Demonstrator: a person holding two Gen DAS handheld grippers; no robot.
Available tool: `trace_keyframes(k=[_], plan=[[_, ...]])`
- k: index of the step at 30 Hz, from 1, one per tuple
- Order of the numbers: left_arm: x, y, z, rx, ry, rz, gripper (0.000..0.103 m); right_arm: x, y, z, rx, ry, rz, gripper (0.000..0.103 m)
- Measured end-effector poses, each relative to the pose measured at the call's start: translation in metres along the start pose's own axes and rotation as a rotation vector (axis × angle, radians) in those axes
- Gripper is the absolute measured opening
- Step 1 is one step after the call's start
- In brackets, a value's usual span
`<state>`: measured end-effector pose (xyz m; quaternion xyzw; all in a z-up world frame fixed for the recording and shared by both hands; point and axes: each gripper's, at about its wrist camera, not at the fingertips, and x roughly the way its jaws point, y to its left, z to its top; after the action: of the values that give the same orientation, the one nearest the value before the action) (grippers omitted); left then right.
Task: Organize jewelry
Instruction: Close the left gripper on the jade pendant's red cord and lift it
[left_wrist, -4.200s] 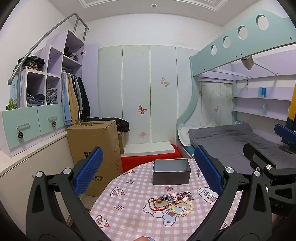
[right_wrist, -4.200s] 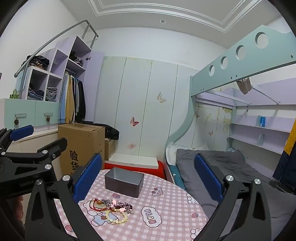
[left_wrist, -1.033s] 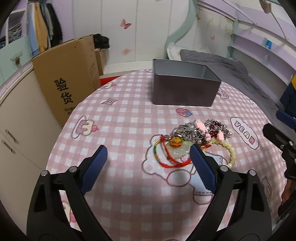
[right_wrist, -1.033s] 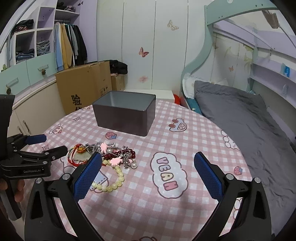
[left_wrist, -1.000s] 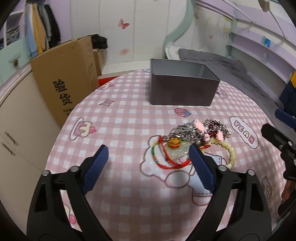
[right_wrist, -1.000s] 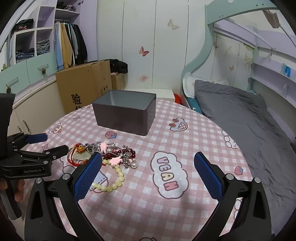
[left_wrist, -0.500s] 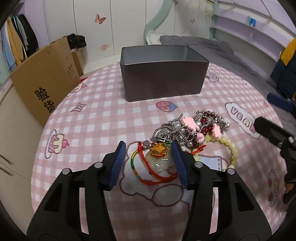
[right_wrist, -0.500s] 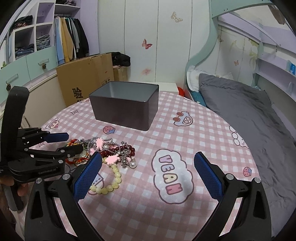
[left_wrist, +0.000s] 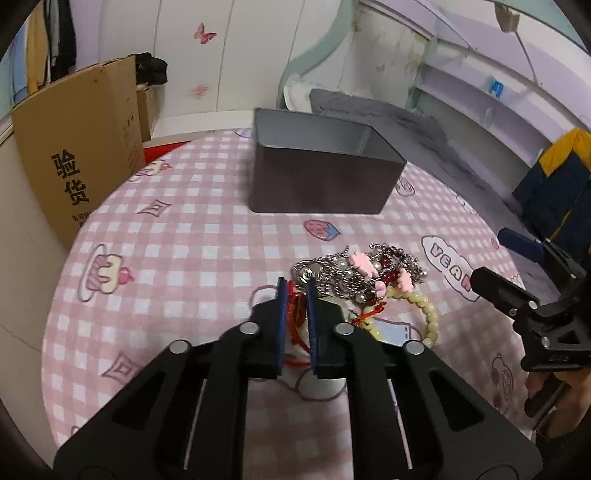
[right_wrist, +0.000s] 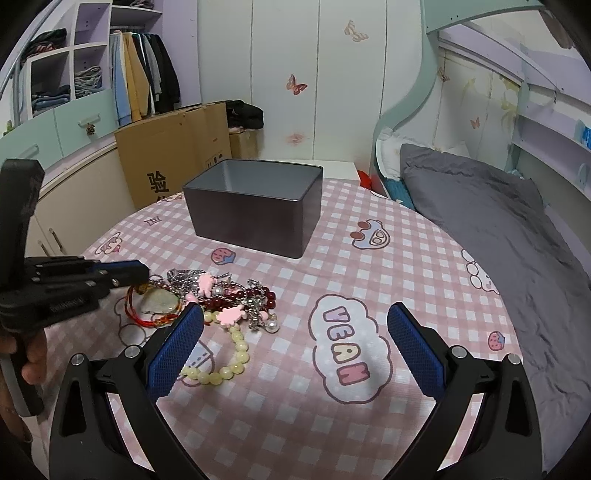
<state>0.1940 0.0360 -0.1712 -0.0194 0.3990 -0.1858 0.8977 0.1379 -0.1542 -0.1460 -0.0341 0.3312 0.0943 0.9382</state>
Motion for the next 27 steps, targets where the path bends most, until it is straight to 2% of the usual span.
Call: trace_keyframes(k=[13,23,27], plan=[[-0.022,0.019,-0.018,-0.083,0.009,-0.012,0.006,-0.005,0.020,-0.001,-0.034,0.025,0.031,0.096],[0.003,0.015,-0.016,-0.065,0.080,0.094,0.006,-0.002,0.020,-0.003,-0.034,0.042,0.042,0.096],[0.009,0.013,-0.015,-0.049,0.095,0.096,0.010,0.002,0.018,-0.004,-0.034,0.052,0.047,0.096]])
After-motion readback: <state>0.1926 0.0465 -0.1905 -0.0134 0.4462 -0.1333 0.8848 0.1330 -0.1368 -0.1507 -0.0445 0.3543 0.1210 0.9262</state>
